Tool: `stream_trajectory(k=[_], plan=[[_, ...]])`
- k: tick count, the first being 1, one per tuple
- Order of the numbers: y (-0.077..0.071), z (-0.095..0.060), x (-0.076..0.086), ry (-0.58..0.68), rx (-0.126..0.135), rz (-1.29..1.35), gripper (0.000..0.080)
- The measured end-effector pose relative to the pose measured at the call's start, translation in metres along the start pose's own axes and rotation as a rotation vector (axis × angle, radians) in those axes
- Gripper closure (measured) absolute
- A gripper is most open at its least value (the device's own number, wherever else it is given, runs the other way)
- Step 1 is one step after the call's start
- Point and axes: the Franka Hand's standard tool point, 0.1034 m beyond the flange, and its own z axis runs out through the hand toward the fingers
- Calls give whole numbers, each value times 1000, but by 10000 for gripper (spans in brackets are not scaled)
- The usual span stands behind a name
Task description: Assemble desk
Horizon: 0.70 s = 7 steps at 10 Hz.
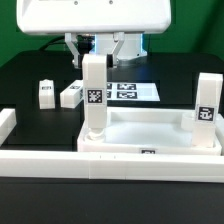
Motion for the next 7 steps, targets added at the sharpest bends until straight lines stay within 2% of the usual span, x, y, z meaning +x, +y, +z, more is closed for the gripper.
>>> stream_trajectory(k=[7], plan=[[-2,5,3,34,-13,-7,509]])
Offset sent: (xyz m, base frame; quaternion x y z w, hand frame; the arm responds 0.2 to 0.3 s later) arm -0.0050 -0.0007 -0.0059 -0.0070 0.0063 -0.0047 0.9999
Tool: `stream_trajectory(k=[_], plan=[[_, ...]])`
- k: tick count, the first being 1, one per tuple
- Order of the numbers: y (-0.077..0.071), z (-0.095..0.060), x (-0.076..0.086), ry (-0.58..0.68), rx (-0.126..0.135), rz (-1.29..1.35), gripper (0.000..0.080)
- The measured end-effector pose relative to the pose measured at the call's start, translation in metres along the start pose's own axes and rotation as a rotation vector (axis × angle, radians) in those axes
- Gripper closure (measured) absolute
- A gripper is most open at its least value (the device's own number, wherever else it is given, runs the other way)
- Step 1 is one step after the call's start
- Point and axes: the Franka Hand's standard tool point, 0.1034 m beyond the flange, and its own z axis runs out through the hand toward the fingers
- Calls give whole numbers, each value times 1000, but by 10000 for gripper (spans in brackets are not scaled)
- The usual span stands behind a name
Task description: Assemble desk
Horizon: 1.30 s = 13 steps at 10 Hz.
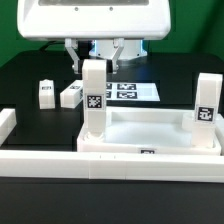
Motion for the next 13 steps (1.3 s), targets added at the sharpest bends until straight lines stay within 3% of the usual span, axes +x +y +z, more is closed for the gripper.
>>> stream_trajectory(k=[6,9,13], plan=[[0,1,2,17,-6,-3,509],[5,5,-10,59,-34,4,509],[6,7,-9,130,-65,-3,509]])
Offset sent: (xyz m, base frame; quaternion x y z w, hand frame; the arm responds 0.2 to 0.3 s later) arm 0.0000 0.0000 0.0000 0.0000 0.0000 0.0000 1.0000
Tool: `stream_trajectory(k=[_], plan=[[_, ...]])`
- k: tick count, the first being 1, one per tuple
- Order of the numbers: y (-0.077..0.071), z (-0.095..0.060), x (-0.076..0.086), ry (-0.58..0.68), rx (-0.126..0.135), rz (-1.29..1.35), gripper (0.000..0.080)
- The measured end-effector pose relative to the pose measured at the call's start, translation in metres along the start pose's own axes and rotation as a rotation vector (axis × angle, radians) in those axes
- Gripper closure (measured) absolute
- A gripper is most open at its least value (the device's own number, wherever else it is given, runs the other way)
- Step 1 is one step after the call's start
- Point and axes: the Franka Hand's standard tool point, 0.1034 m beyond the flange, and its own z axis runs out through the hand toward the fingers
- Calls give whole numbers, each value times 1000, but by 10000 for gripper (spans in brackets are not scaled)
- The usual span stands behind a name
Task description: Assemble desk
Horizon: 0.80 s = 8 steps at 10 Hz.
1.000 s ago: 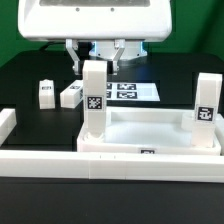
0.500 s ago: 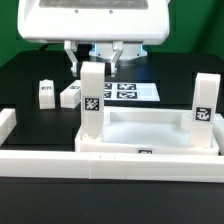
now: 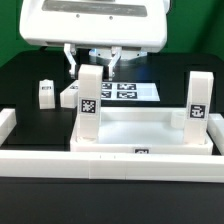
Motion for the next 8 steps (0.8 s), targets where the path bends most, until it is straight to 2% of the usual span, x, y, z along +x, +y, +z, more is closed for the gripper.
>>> stream_trajectory(k=[2,3,4,5,6,8], plan=[[0,0,0,-1,0,0,509],[-1,-1,0,-12,7,0,406],[-3,-6,7,-25,20,1,230],[-3,-10,11,-27,24,2,230],[-4,-15,13,-39,34,3,168],[-3,-25,25,-65,53,9,154]])
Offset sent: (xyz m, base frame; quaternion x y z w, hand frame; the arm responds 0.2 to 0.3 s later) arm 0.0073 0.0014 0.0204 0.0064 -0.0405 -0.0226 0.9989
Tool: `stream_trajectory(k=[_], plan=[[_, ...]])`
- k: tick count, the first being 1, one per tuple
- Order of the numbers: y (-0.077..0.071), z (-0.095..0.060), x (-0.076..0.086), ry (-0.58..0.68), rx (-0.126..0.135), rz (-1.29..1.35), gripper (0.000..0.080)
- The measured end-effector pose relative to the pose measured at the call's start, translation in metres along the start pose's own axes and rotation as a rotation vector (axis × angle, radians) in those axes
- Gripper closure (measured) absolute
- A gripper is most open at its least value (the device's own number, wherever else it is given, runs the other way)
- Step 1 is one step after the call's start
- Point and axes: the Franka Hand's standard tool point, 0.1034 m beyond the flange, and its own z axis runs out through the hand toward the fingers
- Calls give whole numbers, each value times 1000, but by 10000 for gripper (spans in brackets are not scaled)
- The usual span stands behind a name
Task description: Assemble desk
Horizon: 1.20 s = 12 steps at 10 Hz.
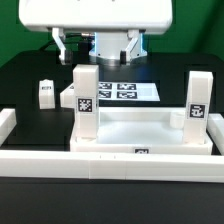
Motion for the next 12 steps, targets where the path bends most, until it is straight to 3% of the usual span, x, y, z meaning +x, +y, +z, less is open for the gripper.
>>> stream_trajectory(k=[1,6,11,12], plan=[[1,-2,5,-1,2,2,150],[3,6,-2,-44,10,12,150],[-4,8,-8,-414,114,46,150],[-4,9,-5,-421,118,44,150]])
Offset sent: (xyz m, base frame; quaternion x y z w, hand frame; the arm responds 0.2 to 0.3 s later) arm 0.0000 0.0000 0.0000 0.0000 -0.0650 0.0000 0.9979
